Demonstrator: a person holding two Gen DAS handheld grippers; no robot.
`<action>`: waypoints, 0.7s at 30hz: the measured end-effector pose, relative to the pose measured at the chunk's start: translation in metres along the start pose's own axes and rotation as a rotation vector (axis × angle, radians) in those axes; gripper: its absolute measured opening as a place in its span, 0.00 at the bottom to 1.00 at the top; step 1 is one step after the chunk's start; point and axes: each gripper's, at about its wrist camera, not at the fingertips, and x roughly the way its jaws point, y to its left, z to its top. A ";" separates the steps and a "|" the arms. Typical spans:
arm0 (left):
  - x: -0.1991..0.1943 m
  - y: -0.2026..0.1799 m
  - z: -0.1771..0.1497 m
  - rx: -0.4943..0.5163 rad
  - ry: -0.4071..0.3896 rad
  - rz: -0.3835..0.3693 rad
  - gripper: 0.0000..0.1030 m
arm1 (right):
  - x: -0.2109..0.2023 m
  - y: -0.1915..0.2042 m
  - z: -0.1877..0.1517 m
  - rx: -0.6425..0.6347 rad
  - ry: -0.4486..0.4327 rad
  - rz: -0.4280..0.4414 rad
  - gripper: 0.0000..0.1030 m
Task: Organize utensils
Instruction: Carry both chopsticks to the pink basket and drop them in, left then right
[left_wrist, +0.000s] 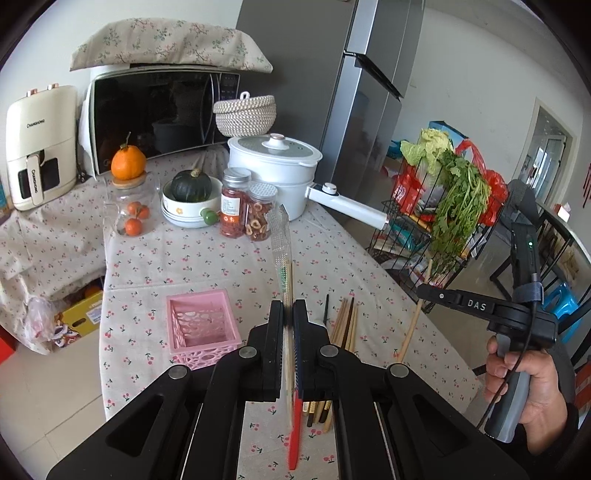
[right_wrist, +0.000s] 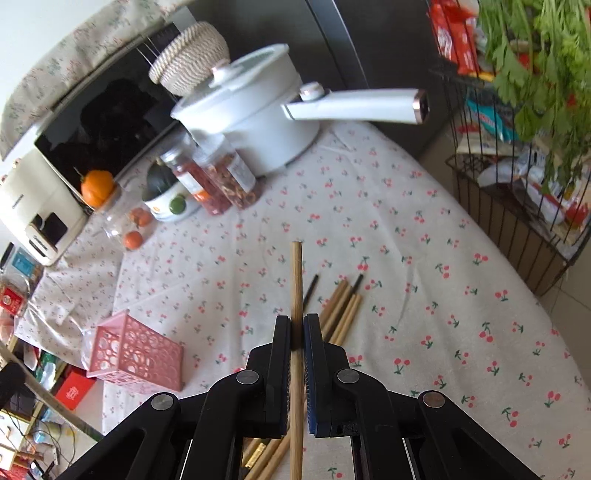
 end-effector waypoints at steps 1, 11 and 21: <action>-0.003 0.001 0.002 -0.008 -0.010 0.000 0.05 | -0.007 0.004 0.000 -0.013 -0.021 0.010 0.05; -0.028 0.032 0.021 -0.083 -0.132 0.048 0.05 | -0.043 0.047 0.004 -0.127 -0.166 0.121 0.05; -0.034 0.079 0.042 -0.132 -0.263 0.124 0.05 | -0.050 0.085 0.014 -0.177 -0.281 0.198 0.05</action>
